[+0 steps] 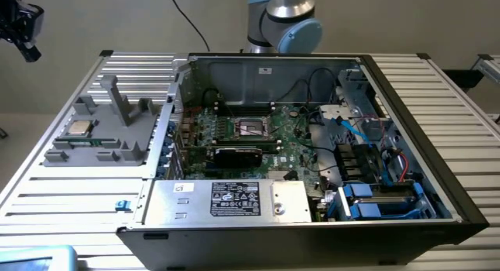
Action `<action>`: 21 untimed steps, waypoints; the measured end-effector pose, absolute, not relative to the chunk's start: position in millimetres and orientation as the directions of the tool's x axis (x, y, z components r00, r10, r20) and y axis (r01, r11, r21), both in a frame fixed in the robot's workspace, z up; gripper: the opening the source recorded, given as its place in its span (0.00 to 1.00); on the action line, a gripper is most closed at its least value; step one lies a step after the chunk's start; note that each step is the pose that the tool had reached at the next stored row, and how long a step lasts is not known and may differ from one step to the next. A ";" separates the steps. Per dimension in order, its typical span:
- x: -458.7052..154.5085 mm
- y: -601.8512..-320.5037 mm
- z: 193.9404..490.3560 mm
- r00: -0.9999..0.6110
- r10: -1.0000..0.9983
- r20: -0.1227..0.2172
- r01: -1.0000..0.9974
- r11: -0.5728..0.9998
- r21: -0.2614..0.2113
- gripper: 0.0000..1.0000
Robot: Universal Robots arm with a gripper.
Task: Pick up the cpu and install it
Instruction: 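Reach for the cpu, then pick up the cpu and move it towards the insertion slot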
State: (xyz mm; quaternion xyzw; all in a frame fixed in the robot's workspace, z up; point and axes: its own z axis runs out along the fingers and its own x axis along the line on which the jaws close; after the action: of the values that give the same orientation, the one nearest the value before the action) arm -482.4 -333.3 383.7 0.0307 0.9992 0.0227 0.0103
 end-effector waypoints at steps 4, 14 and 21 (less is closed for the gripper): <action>-491.8 -326.9 383.3 -0.998 0.058 -0.019 0.057 0.997 0.046 0.11; -491.9 -326.8 383.3 -0.998 0.056 -0.018 0.055 0.997 0.046 0.11; -491.9 -326.8 383.3 -0.998 0.056 -0.018 0.055 0.997 0.046 0.11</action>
State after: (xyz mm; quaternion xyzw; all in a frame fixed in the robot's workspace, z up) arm -491.9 -326.8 383.3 0.0276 0.9993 0.0227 0.0096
